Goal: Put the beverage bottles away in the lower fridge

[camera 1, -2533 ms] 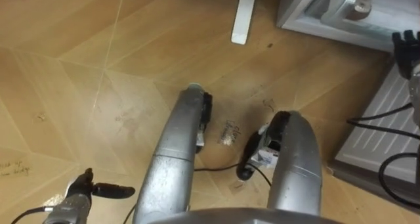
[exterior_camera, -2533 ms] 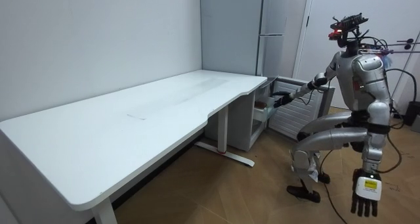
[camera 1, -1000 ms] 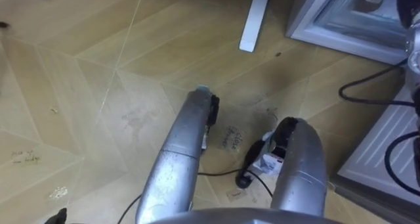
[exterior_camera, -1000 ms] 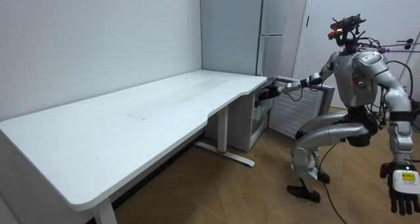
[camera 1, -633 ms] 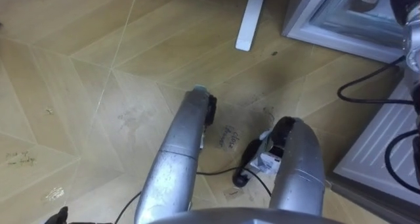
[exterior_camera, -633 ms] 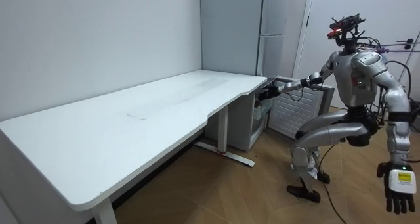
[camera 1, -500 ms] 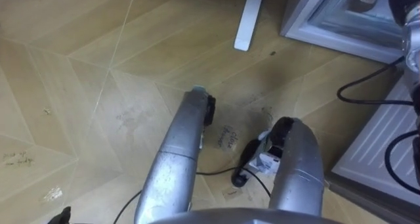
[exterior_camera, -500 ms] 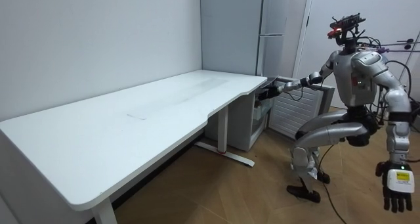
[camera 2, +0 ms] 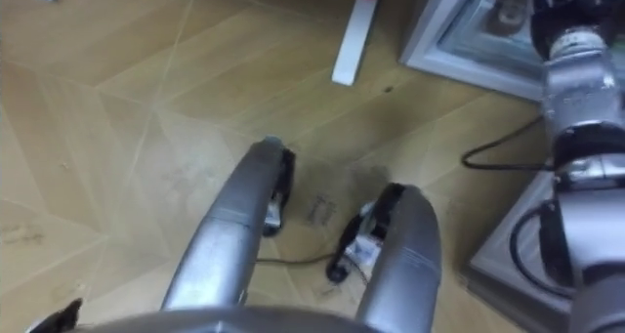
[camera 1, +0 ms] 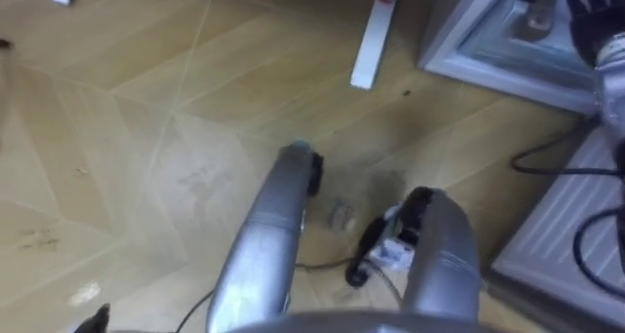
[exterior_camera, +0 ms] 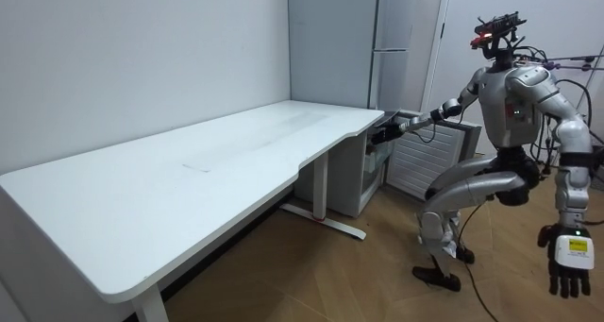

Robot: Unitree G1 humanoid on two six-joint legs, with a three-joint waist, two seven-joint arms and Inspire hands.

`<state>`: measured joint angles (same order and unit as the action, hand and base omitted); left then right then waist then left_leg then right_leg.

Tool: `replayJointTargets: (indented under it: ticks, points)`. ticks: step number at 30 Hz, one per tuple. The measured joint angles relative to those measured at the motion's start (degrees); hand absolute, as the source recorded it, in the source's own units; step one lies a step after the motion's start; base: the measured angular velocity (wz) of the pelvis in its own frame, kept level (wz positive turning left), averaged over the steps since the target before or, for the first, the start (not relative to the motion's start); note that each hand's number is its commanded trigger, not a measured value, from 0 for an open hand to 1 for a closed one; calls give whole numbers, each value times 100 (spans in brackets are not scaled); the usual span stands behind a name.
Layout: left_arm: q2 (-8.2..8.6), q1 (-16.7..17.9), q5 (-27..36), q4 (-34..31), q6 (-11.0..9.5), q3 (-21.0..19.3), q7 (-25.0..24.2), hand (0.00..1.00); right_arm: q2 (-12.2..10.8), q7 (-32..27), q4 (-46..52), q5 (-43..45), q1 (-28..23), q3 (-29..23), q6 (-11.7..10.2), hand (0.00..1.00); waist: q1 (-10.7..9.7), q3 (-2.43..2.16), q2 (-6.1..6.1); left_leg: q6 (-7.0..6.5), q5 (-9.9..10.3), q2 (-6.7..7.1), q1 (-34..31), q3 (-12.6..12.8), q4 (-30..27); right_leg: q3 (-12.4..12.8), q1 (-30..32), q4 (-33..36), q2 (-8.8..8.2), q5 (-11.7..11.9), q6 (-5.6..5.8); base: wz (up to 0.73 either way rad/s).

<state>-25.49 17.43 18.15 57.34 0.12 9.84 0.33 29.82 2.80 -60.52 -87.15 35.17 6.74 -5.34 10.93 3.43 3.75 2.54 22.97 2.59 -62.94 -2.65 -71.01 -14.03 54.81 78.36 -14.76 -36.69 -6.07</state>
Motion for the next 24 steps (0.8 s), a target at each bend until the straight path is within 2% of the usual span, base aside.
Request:
replayJointTargets:
  ticks: [3, 6, 7, 8, 10, 13, 15, 17, 19, 22, 24]
  points:
    - [62, -201, 32, 140, 9, 2, 2, 0, -7, 198, -19, -1, -191, 6, 30, 0, 17, 0, -2, -24, -54, -8, 258, 9, 278, -22, -245, -286, 40, 75, 54, 3]
    - [133, -345, 1, 255, 5, 8, 10, 0, -8, 658, -227, 245, -309, 106, 158, 0, 39, -2, -20, -13, -61, -115, 565, 11, 597, -39, -546, -717, 205, 196, 88, -17]
    - [182, -447, -21, 331, 34, 12, 14, 0, -17, 834, -259, 360, -390, 116, 178, 0, 42, -2, -61, -16, -70, -185, 692, 4, 730, -99, -706, -930, 272, 262, 81, -12]
    - [235, -546, -25, 385, 57, 14, 13, 0, -45, 981, -322, 472, -471, 116, 178, 0, 37, 0, -115, -9, -77, -206, 834, -41, 860, -145, -882, -1141, 343, 318, 108, -7]
    - [283, -668, 0, 429, 52, 47, 12, 0, -122, 1162, -457, 488, -598, 113, 178, 0, 30, -5, -140, -8, -109, -215, 1085, -60, 1100, -179, -1156, -1441, 398, 389, 148, 0]
    - [470, -838, -2, 583, -4, 112, 11, 0, -283, 1533, -713, 628, -859, 110, 181, 0, 13, -51, -266, -25, -157, -217, 1512, -117, 1528, -248, -1644, -2018, 515, 530, 258, 5]
    - [617, -924, -8, 722, -5, 157, 5, 0, -417, 1737, -763, 675, -1130, 96, 271, 0, -12, -90, -358, -63, -259, -217, 1832, -109, 1937, -276, -1973, -2511, 602, 698, 323, 0]
    - [689, -999, -39, 835, -16, 155, 13, 0, -524, 1784, -795, 745, -1309, 96, 330, 0, -35, -108, -388, -97, -351, -204, 2044, -67, 2248, -313, -2170, -2828, 598, 821, 362, 0]
    - [732, -1073, -52, 926, -32, 152, 18, 0, -616, 1819, -892, 820, -1501, 95, 408, 0, -43, -115, -403, -126, -433, -192, 2279, -32, 2537, -320, -2394, -3131, 608, 929, 406, 0]
    - [786, -1093, -169, 981, -83, 142, 69, 0, -873, 1912, -1045, 855, -1838, 76, 418, 0, -106, -122, -436, -142, -507, -198, 2653, -27, 2912, -327, -2784, -3633, 693, 1104, 471, -2]
    - [920, -1120, -271, 1021, -151, 109, 120, 0, -1091, 1978, -1153, 894, -2107, 76, 418, 0, -179, -123, -435, -178, -618, -204, 2961, 43, 3279, -311, -3077, -4038, 733, 1265, 521, -6]
